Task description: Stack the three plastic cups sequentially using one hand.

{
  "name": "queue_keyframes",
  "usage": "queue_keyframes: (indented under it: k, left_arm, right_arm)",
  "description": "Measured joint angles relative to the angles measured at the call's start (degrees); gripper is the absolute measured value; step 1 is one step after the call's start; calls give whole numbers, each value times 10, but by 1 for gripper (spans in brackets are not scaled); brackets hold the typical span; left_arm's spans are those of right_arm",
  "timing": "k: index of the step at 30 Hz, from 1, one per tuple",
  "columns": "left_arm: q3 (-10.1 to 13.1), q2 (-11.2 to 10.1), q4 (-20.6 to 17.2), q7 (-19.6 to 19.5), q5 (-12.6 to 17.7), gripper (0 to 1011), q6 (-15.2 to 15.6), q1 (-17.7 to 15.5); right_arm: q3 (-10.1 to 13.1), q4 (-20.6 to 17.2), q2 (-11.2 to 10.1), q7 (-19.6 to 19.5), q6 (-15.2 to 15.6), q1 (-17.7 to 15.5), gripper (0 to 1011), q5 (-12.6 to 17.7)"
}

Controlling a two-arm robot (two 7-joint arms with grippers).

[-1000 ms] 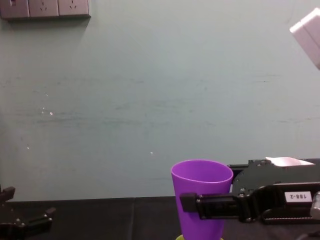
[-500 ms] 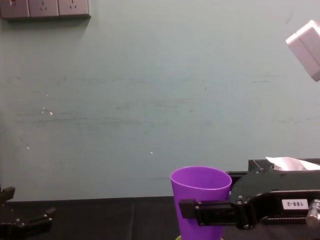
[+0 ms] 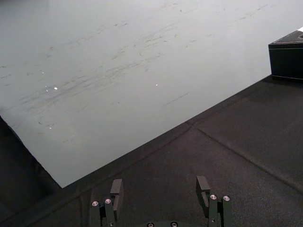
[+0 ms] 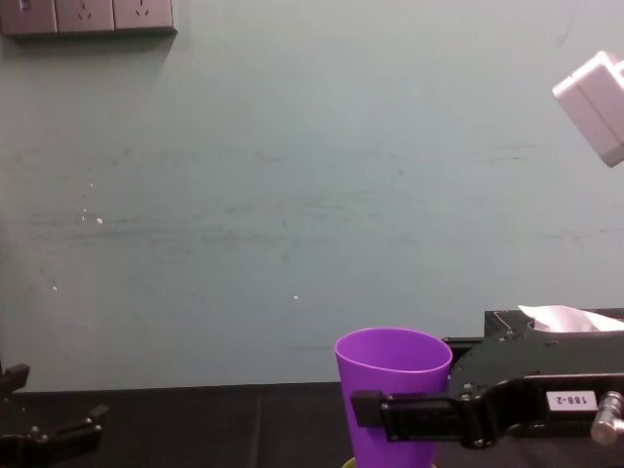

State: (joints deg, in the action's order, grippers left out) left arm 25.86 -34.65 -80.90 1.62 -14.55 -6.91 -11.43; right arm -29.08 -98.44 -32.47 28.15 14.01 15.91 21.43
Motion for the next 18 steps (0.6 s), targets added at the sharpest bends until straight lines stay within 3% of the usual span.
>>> queue_keyframes:
  k: [18]
  left_arm:
    - [0, 0, 0, 0, 0, 1010, 0, 0]
  right_arm:
    - [-7, 27, 14, 5, 0, 13, 726, -3]
